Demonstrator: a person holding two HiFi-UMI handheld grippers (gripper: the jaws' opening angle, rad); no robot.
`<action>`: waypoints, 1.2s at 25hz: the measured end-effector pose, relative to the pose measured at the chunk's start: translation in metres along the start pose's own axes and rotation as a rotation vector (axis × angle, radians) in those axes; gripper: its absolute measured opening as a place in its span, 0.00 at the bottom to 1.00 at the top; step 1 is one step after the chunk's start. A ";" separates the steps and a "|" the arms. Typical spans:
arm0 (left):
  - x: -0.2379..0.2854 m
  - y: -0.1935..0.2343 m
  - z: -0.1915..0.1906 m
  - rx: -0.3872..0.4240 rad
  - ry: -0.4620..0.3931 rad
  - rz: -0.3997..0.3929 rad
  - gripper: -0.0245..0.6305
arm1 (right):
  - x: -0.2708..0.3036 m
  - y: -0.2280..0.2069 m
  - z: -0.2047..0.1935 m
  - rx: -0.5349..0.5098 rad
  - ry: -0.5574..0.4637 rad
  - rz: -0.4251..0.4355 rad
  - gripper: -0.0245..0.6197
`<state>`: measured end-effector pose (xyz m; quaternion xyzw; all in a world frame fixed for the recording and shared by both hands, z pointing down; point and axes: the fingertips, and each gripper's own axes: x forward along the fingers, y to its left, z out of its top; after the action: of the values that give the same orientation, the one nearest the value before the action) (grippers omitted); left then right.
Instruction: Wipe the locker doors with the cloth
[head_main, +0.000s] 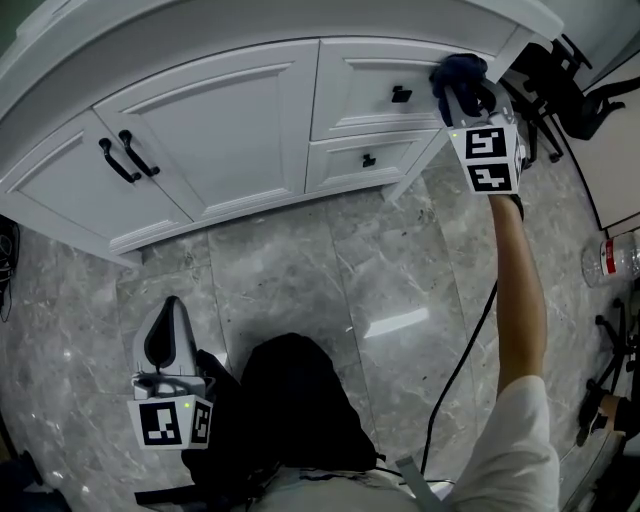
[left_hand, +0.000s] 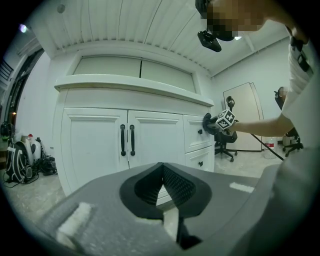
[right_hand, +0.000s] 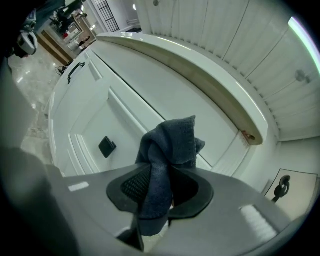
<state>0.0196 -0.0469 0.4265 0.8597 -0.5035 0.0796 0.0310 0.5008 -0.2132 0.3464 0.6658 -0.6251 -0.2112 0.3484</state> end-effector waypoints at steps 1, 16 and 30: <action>0.000 0.000 -0.001 -0.002 0.000 -0.001 0.04 | 0.001 0.000 -0.006 0.013 0.008 -0.002 0.20; -0.002 0.008 -0.008 -0.018 0.012 0.002 0.04 | 0.018 0.065 -0.070 0.098 0.120 0.064 0.20; -0.005 0.016 -0.010 -0.037 -0.005 0.000 0.04 | 0.013 0.132 -0.023 0.277 0.044 0.132 0.20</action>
<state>0.0024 -0.0486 0.4351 0.8591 -0.5051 0.0680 0.0458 0.4285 -0.2181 0.4595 0.6695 -0.6828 -0.0853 0.2798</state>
